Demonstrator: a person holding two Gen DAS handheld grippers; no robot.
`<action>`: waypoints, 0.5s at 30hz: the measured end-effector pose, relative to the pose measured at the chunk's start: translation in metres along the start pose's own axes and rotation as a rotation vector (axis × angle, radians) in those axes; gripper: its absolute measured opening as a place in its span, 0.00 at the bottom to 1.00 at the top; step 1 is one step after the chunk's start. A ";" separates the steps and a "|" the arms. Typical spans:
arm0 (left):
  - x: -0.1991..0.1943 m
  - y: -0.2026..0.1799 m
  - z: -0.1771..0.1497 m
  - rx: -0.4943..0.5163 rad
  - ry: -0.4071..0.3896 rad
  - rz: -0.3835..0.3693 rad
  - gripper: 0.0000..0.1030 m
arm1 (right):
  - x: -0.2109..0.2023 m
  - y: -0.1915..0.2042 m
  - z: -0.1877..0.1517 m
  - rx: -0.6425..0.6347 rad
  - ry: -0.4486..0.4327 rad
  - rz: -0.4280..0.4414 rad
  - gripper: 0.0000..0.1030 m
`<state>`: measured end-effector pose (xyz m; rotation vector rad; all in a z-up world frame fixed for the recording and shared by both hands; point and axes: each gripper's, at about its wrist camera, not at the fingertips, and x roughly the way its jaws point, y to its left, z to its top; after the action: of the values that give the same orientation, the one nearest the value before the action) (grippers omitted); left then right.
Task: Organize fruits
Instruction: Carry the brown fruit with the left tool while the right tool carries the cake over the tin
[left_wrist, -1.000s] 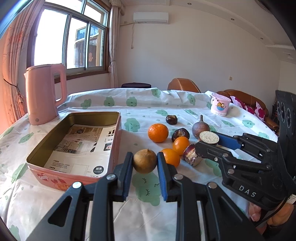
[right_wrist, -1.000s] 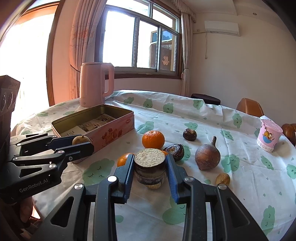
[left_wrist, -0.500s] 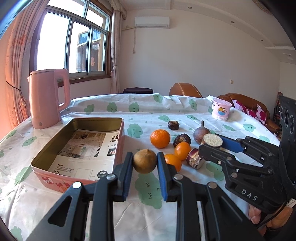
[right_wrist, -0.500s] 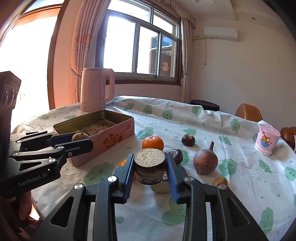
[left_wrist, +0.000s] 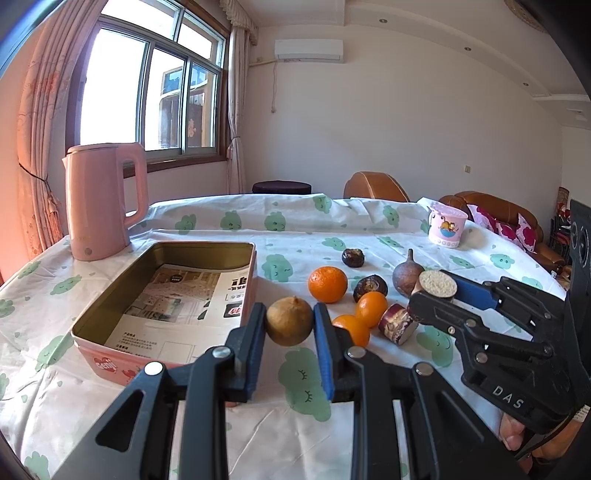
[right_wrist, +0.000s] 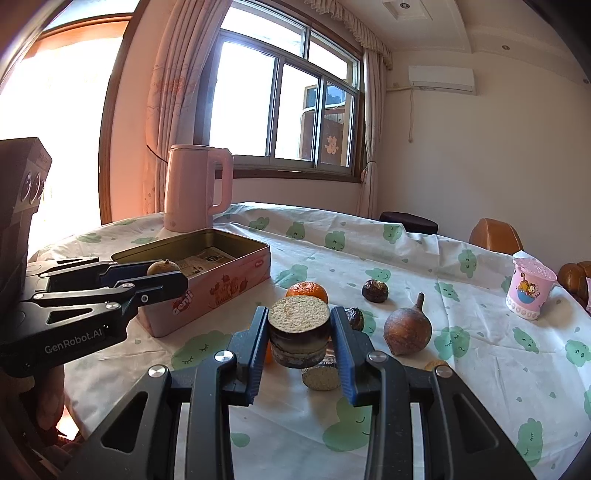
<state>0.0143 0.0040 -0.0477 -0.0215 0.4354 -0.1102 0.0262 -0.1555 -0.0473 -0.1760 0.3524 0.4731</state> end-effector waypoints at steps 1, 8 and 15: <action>0.000 0.000 0.000 0.001 -0.002 0.003 0.27 | 0.000 0.000 0.000 -0.001 -0.003 0.000 0.35; -0.004 0.002 0.002 0.015 -0.023 0.030 0.27 | -0.001 -0.001 0.001 0.009 -0.010 0.003 0.35; -0.007 0.017 0.008 0.009 -0.036 0.077 0.27 | 0.001 0.001 0.008 0.017 0.003 0.019 0.35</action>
<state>0.0127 0.0215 -0.0381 0.0023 0.3989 -0.0356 0.0291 -0.1523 -0.0405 -0.1568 0.3609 0.4885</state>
